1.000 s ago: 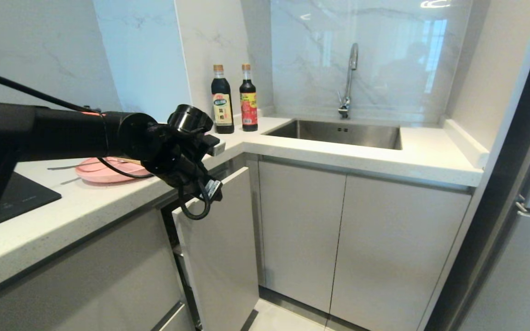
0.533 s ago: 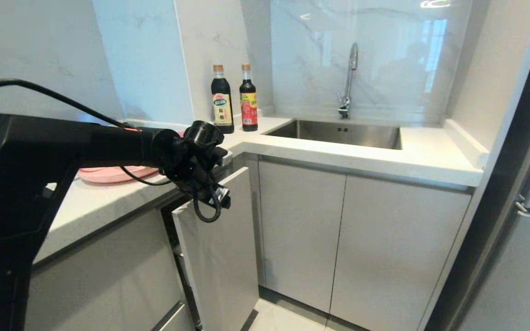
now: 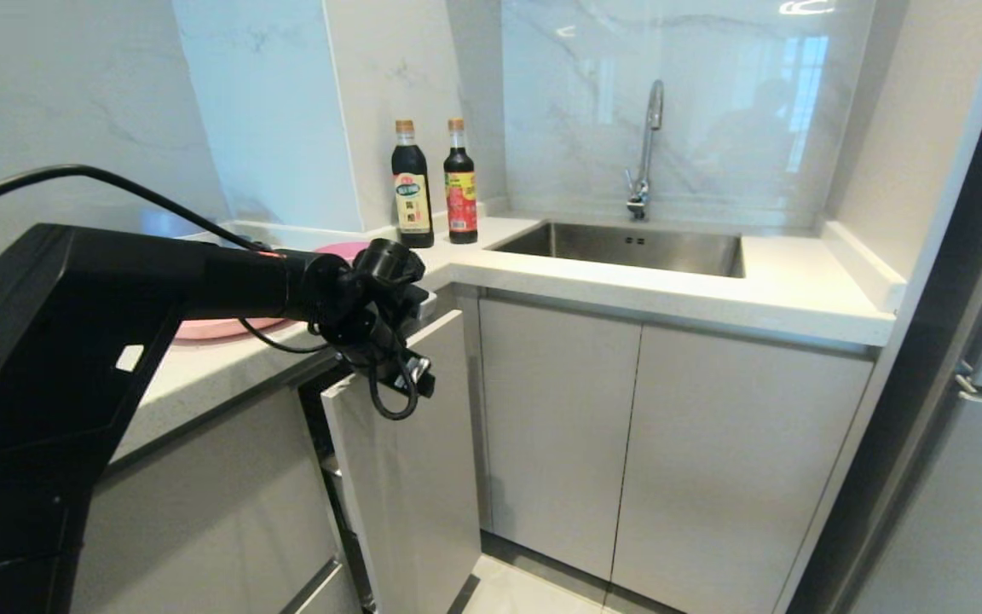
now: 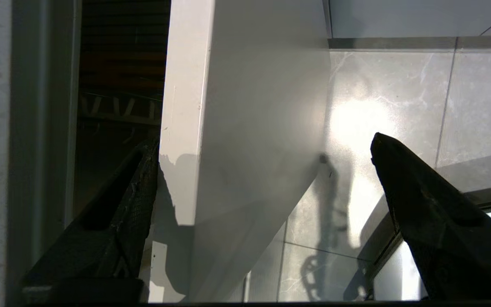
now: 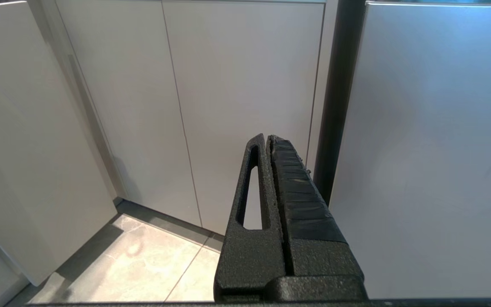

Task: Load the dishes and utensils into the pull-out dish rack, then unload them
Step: Open the cupboard

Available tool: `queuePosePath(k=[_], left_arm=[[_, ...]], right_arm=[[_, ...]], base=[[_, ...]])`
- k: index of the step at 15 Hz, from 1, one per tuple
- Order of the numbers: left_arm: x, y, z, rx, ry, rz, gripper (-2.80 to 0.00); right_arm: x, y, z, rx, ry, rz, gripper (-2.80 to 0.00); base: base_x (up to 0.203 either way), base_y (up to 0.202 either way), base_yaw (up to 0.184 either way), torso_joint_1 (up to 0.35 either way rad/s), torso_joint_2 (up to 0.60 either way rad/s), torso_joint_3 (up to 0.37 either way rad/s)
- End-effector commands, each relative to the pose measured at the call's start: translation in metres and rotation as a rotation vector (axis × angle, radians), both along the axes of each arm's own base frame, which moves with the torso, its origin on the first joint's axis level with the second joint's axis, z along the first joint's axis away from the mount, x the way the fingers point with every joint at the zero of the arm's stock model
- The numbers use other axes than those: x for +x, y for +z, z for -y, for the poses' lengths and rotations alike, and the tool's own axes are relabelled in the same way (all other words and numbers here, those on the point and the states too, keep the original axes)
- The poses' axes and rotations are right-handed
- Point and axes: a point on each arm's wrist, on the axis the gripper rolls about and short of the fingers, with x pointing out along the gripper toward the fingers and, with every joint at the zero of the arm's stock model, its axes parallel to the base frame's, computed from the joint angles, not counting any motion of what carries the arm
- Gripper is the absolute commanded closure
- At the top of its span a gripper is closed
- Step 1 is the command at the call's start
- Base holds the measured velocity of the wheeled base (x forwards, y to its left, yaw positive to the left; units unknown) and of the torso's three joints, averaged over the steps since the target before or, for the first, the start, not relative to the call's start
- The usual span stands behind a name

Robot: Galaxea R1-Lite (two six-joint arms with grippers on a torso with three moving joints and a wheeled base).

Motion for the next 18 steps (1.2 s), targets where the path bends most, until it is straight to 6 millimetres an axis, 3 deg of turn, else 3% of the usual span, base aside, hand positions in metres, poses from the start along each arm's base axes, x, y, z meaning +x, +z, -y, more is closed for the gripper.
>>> queuePosePath(k=[1, 7, 18], left_arm=[[-0.005, -0.001, 0.01, -0.012, -0.01, -0.007, -2.8], [-0.023, -0.001, 0.046, -0.046, -0.05, -0.011, -2.8], [-0.086, 0.007, 0.139, -0.189, -0.15, 0.001, -2.8]], right_arm=[[0.0, 0.0, 0.0, 0.0, 0.0, -0.001, 0.0], [0.0, 0.0, 0.0, 0.0, 0.0, -0.002, 0.0], [0.0, 0.0, 0.0, 0.0, 0.0, -0.001, 0.0]], base=[[0.0, 0.0, 0.0, 0.0, 0.0, 0.0], [0.0, 0.0, 0.0, 0.0, 0.0, 0.0], [0.0, 0.0, 0.0, 0.0, 0.0, 0.0]])
